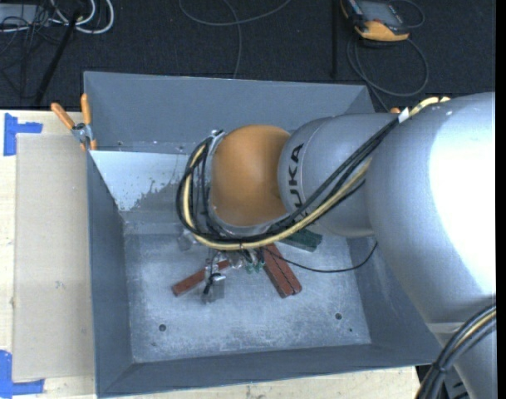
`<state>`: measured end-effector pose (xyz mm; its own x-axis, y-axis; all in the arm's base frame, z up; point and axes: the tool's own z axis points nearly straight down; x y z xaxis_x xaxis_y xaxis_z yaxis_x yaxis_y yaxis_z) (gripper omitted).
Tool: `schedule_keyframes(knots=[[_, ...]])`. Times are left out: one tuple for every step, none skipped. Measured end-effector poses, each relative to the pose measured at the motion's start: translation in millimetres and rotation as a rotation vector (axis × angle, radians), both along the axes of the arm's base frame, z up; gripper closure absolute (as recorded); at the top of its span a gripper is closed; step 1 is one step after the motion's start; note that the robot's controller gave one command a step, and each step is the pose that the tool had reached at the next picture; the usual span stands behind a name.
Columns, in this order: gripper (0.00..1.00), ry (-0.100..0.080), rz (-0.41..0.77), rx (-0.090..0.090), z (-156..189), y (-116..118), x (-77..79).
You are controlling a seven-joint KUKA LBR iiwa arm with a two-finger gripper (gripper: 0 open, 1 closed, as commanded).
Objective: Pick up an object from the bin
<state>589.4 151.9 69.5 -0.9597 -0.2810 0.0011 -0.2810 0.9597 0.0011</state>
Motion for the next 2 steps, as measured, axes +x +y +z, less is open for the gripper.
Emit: schedule_keyframes(knots=[[1.0, 0.0, -0.001, 0.0, 1, 0, 0.1], [1.0, -0.012, 0.165, 0.001, 214, -22, -13.7]])
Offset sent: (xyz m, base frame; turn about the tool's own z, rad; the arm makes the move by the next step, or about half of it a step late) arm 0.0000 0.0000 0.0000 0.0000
